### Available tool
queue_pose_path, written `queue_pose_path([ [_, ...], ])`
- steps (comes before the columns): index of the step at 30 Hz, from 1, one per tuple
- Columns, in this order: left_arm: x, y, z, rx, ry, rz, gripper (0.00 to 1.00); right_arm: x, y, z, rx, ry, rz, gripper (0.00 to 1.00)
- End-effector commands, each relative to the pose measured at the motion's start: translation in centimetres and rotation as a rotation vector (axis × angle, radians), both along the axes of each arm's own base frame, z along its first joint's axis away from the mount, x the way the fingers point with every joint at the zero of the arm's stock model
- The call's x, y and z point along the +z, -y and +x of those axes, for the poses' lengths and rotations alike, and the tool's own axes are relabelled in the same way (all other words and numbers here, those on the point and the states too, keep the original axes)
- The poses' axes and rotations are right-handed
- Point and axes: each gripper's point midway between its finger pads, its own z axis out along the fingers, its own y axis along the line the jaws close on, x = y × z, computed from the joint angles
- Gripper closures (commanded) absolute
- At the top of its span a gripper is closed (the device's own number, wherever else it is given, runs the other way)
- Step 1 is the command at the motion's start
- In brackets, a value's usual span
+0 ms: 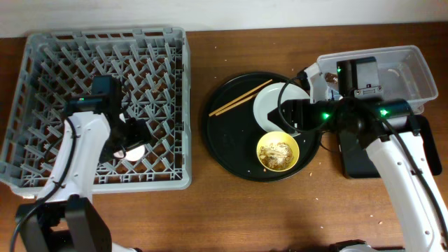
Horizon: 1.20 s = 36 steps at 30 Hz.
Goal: Sort waste into correct bins and load items into the dishwasher rack
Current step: 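Place the pink cup upside down in the rack with left gripper, then grasp the yellow bowl with right gripper and tip scraps onto black tray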
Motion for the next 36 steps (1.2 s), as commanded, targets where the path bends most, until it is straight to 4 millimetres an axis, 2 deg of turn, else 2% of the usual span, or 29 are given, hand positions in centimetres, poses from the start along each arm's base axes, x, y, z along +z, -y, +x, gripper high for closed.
queue_pose_path([
  [1,5.7,0.6,2.2,-0.018,0.146,-0.134,0.04,-0.8,1.7,-0.1,-0.061,-0.005,-0.104,0.3],
  [3,9.8,2.4,3.4,-0.119,0.274,-0.214,0.06,-1.2,1.5,-0.6,-0.051,-0.03,-0.11,0.33],
  [4,11.5,4.2,3.5,-0.243,0.341,-0.294,0.18,-1.5,0.9,-0.8,-0.031,-0.038,-0.118,0.35],
  [5,12.8,5.8,3.4,-0.364,0.402,-0.357,0.21,-2.0,-0.1,-1.0,-0.002,-0.041,-0.139,0.37],
  [6,14.4,7.5,2.9,-0.499,0.475,-0.424,0.22,-3.5,-1.2,-0.9,0.029,-0.039,-0.228,0.38],
  [7,16.3,8.6,2.5,-0.588,0.557,-0.461,0.21,-5.9,-1.7,-0.5,0.011,-0.052,-0.375,0.4],
  [8,17.8,9.2,1.9,-0.629,0.609,-0.472,0.21,-8.0,-2.1,-0.2,-0.027,-0.095,-0.461,0.52],
  [10,19.1,9.3,1.2,-0.642,0.649,-0.454,0.2,-12.4,-4.1,-0.8,0.025,-0.206,-0.522,0.61],
  [11,19.3,9.3,1.1,-0.644,0.656,-0.451,0.16,-15.5,-3.4,-0.3,-0.037,-0.273,-0.616,0.68],
  [12,19.3,9.3,1.0,-0.644,0.656,-0.451,0.16,-17.6,-2.9,0.1,-0.059,-0.305,-0.669,0.72],
  [13,19.3,9.3,1.0,-0.644,0.656,-0.451,0.16,-19.6,-3.5,0.5,-0.047,-0.332,-0.666,0.78],
  [14,19.3,9.3,1.0,-0.644,0.656,-0.451,0.16,-21.5,-4.5,0.5,-0.026,-0.371,-0.634,0.79],
  [15,19.3,9.3,1.0,-0.644,0.656,-0.451,0.16,-22.6,-4.5,0.6,-0.068,-0.407,-0.637,0.81],
  [17,19.3,9.3,1.0,-0.644,0.655,-0.451,0.16,-23.3,-4.6,0.9,-0.085,-0.413,-0.633,0.9],
  [18,19.3,9.3,1.0,-0.644,0.655,-0.451,0.16,-23.4,-4.6,0.8,-0.116,-0.427,-0.626,0.89],
  [19,19.3,9.3,1.0,-0.644,0.655,-0.452,0.16,-23.6,-4.5,0.6,-0.134,-0.439,-0.626,0.81],
  [20,19.2,9.3,1.0,-0.643,0.652,-0.453,0.15,-24.4,-4.3,0.2,-0.156,-0.452,-0.622,0.96],
  [22,19.2,9.3,1.0,-0.643,0.652,-0.453,0.15,-24.1,-4.3,0.3,-0.163,-0.452,-0.612,0.96],
  [23,19.2,9.3,1.0,-0.642,0.652,-0.452,0.06,-23.1,-4.5,0.4,-0.17,-0.449,-0.574,0.96],
  [24,19.2,9.3,1.0,-0.642,0.652,-0.452,0.01,-20.5,-4.7,1.0,-0.183,-0.426,-0.483,0.96],
  [25,19.1,9.2,1.0,-0.64,0.649,-0.443,0.01,-16.8,-4.3,1.9,-0.207,-0.392,-0.355,0.96],
  [26,19.1,9.0,1.0,-0.638,0.646,-0.434,0.01,-14.5,-3.6,2.5,-0.23,-0.365,-0.279,0.96],
  [27,19.1,9.0,1.0,-0.638,0.646,-0.434,0.01,-10.6,-1.6,3.5,-0.244,-0.297,-0.163,0.96],
  [28,19.1,9.0,1.0,-0.638,0.646,-0.434,0.01,-8.8,0.1,3.9,-0.247,-0.255,-0.106,0.96],
  [29,19.1,9.0,1.0,-0.638,0.646,-0.434,0.01,-6.6,3.9,4.8,-0.272,-0.199,-0.023,0.96],
  [32,19.1,9.0,1.0,-0.638,0.646,-0.434,0.01,-5.9,9.9,4.9,-0.316,-0.179,0.163,0.96],
  [33,19.1,9.0,1.0,-0.638,0.646,-0.434,0.01,-6.8,13.0,4.6,-0.37,-0.164,0.226,0.96],
  [34,19.1,9.0,1.0,-0.638,0.646,-0.434,0.01,-7.0,16.2,4.5,-0.417,-0.087,0.37,0.96],
  [36,19.1,9.0,1.0,-0.638,0.646,-0.434,0.01,-7.0,19.0,3.6,-0.436,0.024,0.515,0.96],
])
